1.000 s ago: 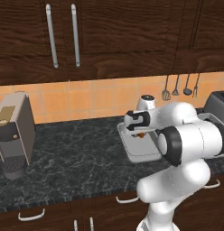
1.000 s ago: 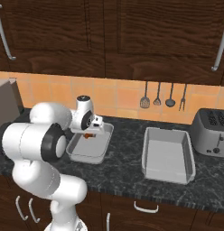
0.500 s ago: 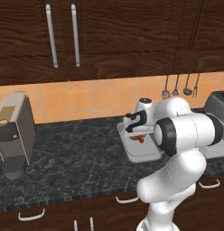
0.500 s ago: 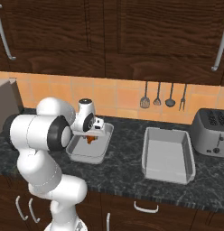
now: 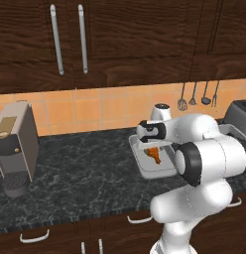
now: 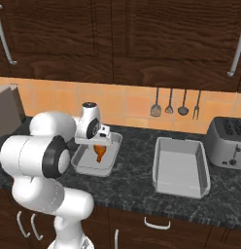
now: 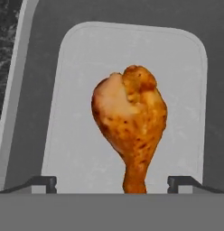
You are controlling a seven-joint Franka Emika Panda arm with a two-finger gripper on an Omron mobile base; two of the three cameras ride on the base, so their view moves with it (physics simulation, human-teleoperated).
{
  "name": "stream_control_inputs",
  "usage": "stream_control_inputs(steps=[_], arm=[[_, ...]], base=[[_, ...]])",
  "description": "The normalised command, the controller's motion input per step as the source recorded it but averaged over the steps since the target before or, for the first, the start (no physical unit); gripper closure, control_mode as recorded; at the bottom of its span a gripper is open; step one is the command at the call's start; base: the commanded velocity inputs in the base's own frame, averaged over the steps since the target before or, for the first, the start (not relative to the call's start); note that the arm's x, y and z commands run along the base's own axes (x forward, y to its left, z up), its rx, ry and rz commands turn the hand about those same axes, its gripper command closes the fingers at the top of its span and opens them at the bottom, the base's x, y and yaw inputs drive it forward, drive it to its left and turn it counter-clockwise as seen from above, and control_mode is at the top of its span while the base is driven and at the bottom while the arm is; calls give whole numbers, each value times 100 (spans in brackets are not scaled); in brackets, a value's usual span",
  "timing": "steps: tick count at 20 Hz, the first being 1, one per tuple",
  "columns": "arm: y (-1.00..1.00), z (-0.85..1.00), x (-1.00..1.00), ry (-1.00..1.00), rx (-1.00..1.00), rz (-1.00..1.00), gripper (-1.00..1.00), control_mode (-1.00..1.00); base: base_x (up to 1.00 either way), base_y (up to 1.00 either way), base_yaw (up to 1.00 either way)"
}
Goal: Place one lemon wedge and one chicken drumstick in each tupperware on the nearby counter, to pack two identical lunches.
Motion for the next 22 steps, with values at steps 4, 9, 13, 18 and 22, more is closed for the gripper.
stream_control_inputs(steps=[4, 9, 13, 18, 22], arm=[[10, 43, -90, -1, 0, 0, -100, -100], [1, 52, -100, -27, 1, 0, -100, -100], [0, 72, -100, -34, 0, 0, -100, -100], [0, 24, -96, -21, 0, -11, -100, -100], [0, 18, -71, -1, 3, -20, -100, -100]], base=[[0, 0, 0], [0, 0, 0], [0, 0, 0], [0, 0, 0], [0, 0, 0]])
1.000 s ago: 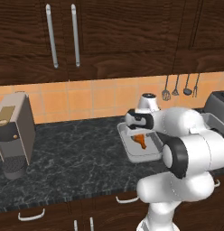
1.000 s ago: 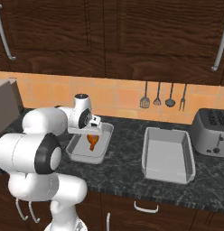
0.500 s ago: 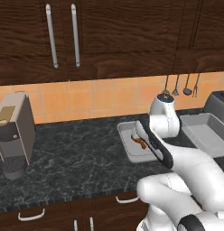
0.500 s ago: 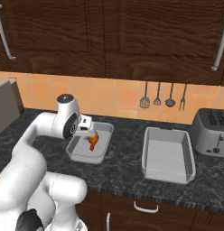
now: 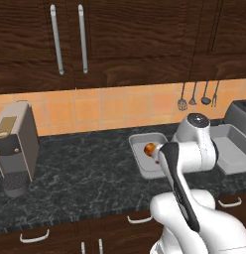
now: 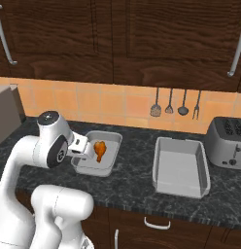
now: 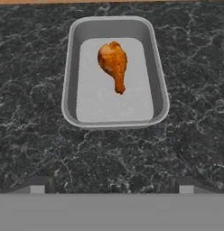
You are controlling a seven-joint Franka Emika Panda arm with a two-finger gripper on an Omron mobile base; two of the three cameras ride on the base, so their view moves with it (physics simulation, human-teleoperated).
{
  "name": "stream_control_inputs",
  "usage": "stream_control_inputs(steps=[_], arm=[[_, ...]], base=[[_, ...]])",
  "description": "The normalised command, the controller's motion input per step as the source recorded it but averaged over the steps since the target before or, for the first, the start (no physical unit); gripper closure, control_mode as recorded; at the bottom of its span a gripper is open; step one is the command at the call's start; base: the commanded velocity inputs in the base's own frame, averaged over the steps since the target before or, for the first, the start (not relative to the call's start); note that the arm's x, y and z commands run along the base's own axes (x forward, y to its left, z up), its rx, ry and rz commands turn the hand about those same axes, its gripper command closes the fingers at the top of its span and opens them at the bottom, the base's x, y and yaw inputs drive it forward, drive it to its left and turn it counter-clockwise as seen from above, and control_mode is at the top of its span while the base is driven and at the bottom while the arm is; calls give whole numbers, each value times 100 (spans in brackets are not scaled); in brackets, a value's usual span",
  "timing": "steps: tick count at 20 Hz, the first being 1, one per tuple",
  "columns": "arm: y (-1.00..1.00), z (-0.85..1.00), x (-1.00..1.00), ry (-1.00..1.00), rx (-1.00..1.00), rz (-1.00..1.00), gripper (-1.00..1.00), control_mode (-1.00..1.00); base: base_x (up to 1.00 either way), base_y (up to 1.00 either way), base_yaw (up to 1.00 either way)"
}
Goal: Place one lemon wedge and one chicken drumstick in each tupperware on the nearby counter, to pack two identical lunches.
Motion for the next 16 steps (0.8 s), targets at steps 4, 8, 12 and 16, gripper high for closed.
stream_control_inputs(steps=[4, 8, 12, 16], arm=[[0, -2, -71, -7, 6, -12, -100, -100], [0, -41, -26, -31, 0, 8, -100, -100], [0, -45, 0, -23, -8, 9, -100, -100], [0, -10, 0, -2, -1, 0, -100, -100]], base=[[0, 0, 0], [0, 0, 0], [0, 0, 0], [0, 0, 0]])
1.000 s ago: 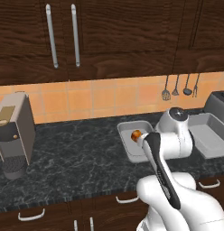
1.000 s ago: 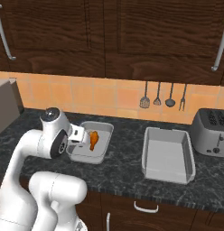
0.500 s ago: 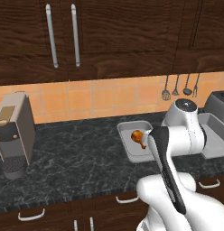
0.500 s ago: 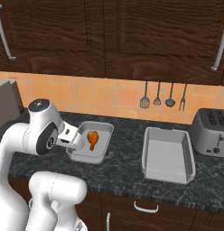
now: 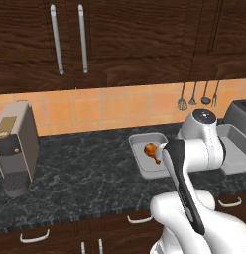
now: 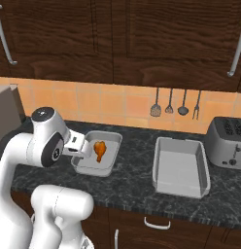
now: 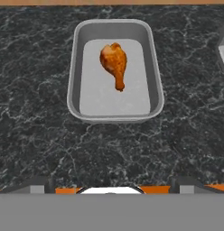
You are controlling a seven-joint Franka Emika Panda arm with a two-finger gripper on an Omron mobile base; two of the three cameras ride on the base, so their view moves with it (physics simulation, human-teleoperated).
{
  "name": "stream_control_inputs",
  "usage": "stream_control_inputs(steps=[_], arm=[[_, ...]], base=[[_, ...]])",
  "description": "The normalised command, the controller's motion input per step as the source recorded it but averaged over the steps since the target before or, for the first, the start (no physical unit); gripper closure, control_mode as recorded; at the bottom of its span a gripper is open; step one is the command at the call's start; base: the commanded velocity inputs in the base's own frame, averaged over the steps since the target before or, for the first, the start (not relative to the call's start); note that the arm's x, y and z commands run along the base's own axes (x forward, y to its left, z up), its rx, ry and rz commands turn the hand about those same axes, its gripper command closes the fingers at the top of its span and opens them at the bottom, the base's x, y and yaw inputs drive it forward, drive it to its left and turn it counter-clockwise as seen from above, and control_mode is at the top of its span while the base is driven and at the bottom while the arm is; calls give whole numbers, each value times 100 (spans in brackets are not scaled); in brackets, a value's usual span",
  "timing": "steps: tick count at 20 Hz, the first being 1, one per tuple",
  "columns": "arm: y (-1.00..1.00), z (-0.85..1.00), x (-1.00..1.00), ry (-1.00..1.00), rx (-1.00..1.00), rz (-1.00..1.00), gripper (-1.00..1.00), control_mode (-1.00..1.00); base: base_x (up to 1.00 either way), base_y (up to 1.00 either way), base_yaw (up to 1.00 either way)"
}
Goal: Place one lemon wedge and one chicken drumstick in each tupperware on the nearby counter, to pack two identical lunches.
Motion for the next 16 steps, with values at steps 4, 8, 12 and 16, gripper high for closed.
stream_control_inputs(steps=[4, 8, 12, 16], arm=[[0, 0, 0, 0, 0, 0, -100, -100], [0, 0, -7, 0, 0, 0, -100, 100], [0, 0, 0, 0, 0, 0, -100, 100], [0, 0, 0, 0, 0, 0, -100, 100]], base=[[0, 0, 0], [-14, 0, 0], [-94, -7, -6], [-100, -59, -17]])
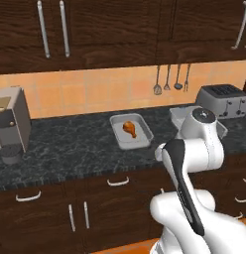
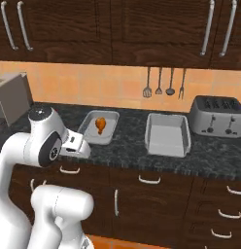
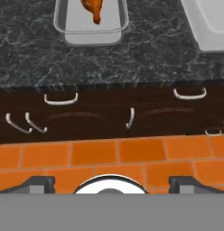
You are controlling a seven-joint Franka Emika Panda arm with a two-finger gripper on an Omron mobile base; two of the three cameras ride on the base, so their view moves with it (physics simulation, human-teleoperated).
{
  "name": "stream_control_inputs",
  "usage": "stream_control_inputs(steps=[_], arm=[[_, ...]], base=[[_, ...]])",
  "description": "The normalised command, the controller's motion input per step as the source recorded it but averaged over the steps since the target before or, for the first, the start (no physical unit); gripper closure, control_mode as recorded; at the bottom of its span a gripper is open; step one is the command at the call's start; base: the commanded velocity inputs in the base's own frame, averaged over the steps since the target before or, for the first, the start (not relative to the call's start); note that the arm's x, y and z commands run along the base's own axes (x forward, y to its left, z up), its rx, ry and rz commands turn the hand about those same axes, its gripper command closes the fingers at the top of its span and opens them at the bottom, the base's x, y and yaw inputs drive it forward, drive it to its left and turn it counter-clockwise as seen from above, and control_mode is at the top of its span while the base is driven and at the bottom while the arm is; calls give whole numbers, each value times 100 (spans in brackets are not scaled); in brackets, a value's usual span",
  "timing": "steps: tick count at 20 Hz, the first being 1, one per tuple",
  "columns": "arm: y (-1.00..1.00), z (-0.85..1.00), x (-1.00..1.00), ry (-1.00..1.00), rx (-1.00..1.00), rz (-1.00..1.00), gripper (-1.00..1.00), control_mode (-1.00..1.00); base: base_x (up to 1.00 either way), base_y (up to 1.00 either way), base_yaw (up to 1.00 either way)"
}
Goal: Place one lemon wedge and one chicken drumstick in each tupperware on the nearby counter, to pack two identical lunches.
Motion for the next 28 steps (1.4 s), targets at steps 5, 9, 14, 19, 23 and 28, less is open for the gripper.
stream_control_inputs(steps=[5, 9, 14, 19, 23, 28], arm=[[0, 0, 0, 0, 0, 0, -100, 100], [0, 0, 0, 0, 0, 0, -100, 100], [0, 0, 0, 0, 0, 0, -100, 100], [0, 0, 0, 0, 0, 0, -100, 100], [0, 0, 0, 0, 0, 0, -100, 100], [0, 0, 0, 0, 0, 0, -100, 100]], base=[[-94, -95, -16], [-82, -100, -6], [-41, -100, -1], [23, -100, -6], [70, -97, -29], [16, -82, -41]])
